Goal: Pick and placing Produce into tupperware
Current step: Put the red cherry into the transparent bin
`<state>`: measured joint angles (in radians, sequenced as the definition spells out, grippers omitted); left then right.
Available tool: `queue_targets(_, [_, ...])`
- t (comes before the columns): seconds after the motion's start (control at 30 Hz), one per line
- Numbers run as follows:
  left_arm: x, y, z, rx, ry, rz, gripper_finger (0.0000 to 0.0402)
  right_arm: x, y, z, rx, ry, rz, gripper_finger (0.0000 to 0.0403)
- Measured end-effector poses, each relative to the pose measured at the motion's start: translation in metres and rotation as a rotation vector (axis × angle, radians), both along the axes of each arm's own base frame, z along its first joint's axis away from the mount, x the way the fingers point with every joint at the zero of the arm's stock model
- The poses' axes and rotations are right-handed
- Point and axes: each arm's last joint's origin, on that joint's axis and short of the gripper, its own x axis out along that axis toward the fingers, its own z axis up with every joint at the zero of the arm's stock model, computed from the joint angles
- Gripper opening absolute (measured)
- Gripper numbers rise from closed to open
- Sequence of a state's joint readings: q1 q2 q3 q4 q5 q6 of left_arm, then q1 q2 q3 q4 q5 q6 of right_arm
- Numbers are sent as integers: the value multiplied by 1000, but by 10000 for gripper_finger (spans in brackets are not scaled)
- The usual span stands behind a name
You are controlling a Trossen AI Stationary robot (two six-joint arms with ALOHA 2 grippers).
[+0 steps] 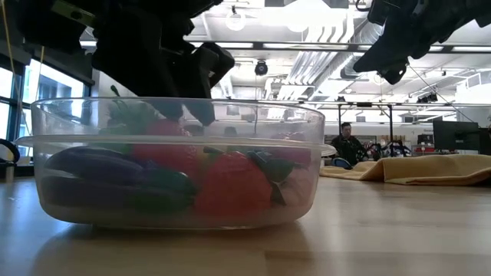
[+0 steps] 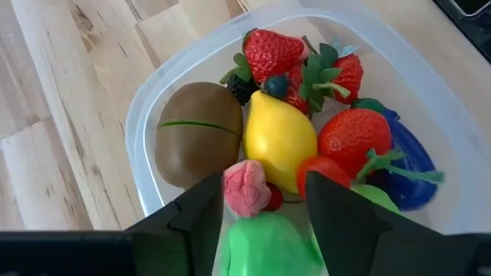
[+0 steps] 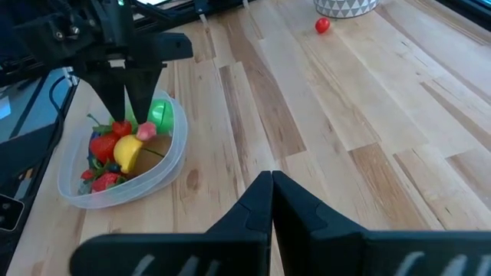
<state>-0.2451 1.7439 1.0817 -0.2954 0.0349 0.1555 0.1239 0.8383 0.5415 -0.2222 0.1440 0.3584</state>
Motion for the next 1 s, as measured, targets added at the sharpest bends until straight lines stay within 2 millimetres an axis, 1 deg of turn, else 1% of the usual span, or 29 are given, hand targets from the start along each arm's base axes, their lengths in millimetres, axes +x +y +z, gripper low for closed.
queue_targets(0.13, [-9, 3, 18, 3, -18, 7, 166, 0, 0, 0, 2, 0, 3, 0])
queue_targets(0.27, [-29, 12, 44, 82, -13, 57, 151, 0, 0, 0, 2, 0, 3, 0])
queue_targets(0.37, [-48, 27, 63, 163, 8, 130, 141, 0, 0, 0, 1, 4, 2, 0])
queue_targets(0.53, [-78, 64, 87, 314, 61, 278, 133, 0, 0, -1, 0, 9, 2, 0])
queue_targets(0.6, [-85, 79, 93, 363, 70, 317, 131, -1, 0, -1, 0, 11, 2, 0])
queue_targets(0.7, [-93, 104, 97, 392, 96, 332, 132, -1, 0, -1, -1, 16, 2, 0])
queue_targets(0.8, [-99, 130, 92, 365, 122, 331, 133, -1, 0, -2, -2, 26, 1, 0])
queue_targets(0.9, [-105, 156, 83, 297, 131, 330, 133, -2, 0, -3, -5, 35, -1, 0])
queue_targets(1.0, [-110, 176, 70, 225, 91, 329, 133, -2, 0, -4, -6, 45, -1, 0])
